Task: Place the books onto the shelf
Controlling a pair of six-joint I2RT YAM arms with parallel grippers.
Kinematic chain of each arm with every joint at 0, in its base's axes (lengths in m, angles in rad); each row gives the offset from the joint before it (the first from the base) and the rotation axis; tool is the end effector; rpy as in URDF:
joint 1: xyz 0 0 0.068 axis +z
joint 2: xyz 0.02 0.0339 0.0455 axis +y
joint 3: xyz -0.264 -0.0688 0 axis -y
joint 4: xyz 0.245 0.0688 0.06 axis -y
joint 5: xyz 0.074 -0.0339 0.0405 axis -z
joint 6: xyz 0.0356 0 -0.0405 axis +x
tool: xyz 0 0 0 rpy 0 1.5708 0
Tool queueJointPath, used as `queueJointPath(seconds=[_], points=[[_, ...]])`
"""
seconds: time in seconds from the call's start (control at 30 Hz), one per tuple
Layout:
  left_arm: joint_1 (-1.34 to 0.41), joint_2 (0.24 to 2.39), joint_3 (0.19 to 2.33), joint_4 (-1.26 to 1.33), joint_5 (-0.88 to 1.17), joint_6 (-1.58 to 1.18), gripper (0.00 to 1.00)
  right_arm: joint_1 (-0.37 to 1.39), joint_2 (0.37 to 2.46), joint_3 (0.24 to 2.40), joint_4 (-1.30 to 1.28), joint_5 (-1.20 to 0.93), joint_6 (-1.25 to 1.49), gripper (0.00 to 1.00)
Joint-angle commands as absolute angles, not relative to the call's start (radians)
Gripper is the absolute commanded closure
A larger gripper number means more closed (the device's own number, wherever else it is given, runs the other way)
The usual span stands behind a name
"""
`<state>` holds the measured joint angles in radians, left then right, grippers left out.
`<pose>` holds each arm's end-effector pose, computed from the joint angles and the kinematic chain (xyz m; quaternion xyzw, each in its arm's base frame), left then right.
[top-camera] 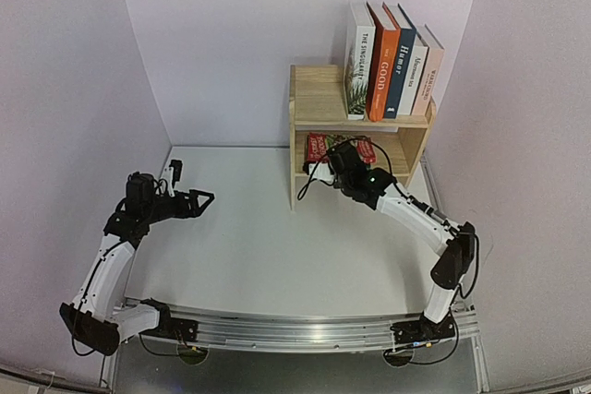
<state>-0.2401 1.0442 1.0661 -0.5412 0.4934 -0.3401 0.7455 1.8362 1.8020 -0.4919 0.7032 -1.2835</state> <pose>0.2120 -0.0693 0.3548 0.0805 0.8438 -0.3416 0.4059 0.3269 0.2705 0.3690 -0.6002 0.5756 -0.4122 0.3722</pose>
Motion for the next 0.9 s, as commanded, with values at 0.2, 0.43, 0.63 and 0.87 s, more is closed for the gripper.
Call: queueJointPath(seconds=[0.2,0.43,0.63,0.87], points=[[-0.237,1.028,1.039,-0.535,0.480,-0.325,0.01,0.729,1.820,1.766,-0.433,0.582,-1.278,1.00],[-0.238,1.035,1.045,-0.535,0.475,-0.322,0.01,0.712,1.829,1.753,-0.435,0.576,-1.271,1.00],[-0.237,1.036,1.037,-0.534,0.475,-0.319,0.01,0.691,1.835,1.764,-0.453,0.546,-1.263,1.00],[-0.238,1.042,1.044,-0.536,0.476,-0.312,0.01,0.682,1.879,1.815,-0.481,0.517,-1.257,1.00]])
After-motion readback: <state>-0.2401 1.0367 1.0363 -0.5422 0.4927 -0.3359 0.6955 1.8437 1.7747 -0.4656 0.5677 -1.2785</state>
